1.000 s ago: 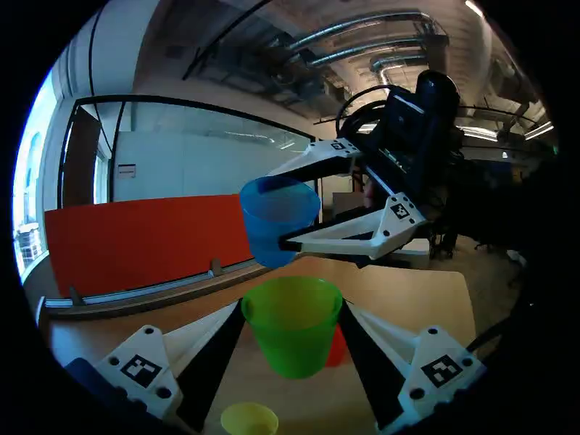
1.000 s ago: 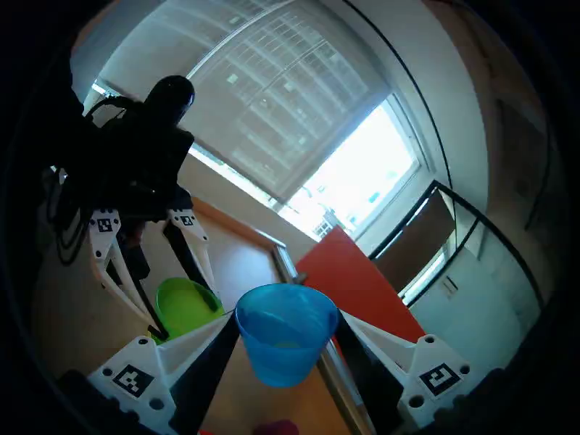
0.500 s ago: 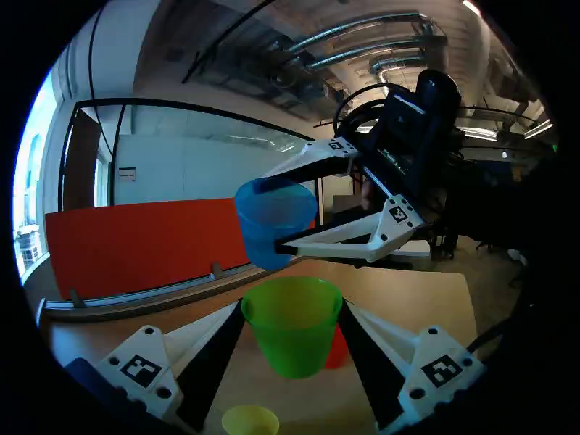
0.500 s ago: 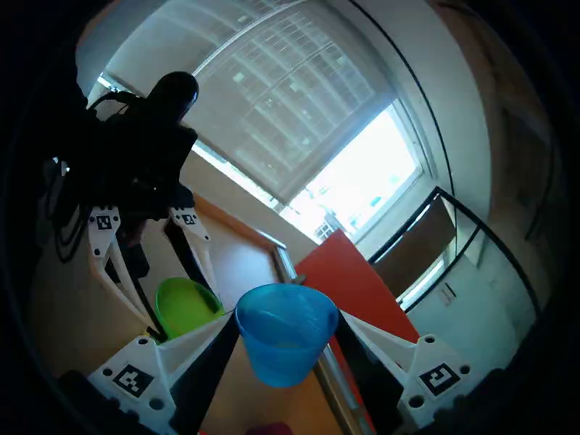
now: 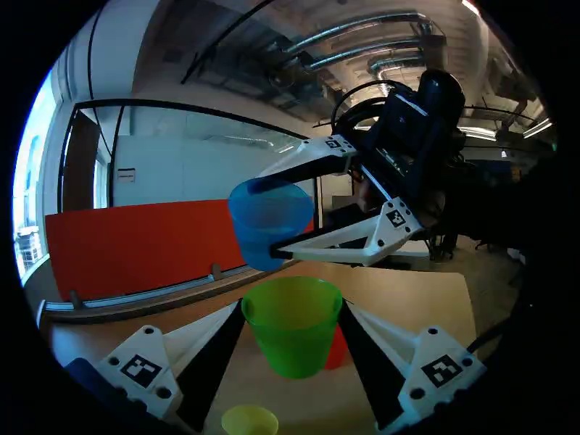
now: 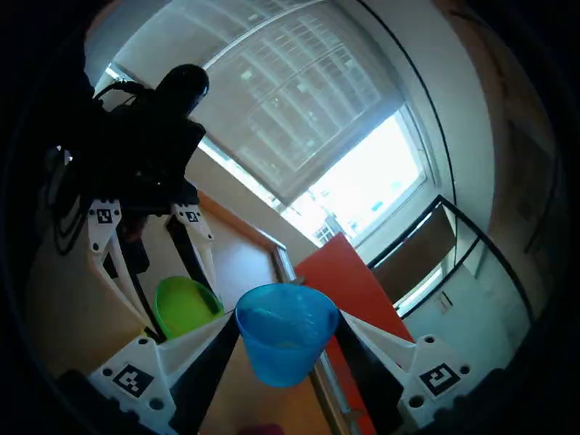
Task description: Pour water
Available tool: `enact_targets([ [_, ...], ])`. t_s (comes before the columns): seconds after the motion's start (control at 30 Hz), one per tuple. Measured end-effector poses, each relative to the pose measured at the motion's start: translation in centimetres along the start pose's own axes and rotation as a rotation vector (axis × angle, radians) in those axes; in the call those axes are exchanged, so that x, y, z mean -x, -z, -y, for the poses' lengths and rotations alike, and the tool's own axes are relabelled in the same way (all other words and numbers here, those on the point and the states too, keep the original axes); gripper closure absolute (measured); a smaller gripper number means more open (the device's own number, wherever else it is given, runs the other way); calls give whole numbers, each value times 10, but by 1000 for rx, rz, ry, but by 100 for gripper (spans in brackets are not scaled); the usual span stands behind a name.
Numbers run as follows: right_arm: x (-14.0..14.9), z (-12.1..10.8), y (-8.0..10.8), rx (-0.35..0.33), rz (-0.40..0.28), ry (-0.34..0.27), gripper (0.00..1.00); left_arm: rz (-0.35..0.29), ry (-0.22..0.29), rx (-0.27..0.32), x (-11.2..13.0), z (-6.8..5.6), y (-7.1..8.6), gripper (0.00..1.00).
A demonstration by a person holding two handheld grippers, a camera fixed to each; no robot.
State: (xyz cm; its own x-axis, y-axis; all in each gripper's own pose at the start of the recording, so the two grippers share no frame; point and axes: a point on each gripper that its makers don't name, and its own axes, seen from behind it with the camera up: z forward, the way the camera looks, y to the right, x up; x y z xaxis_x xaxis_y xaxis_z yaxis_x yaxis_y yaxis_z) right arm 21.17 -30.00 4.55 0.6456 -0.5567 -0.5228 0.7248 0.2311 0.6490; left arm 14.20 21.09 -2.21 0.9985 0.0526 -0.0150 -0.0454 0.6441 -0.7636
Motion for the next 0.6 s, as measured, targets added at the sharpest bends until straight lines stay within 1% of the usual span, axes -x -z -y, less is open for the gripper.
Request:
enact_targets([
  [0.37,-3,-3,-1,11,-5,35,8,0,-3,5,0,-3,0,11],
  [0.6,-2,-4,-1,15,-2,61,8,1,-3,1,1,-2,0,11],
])
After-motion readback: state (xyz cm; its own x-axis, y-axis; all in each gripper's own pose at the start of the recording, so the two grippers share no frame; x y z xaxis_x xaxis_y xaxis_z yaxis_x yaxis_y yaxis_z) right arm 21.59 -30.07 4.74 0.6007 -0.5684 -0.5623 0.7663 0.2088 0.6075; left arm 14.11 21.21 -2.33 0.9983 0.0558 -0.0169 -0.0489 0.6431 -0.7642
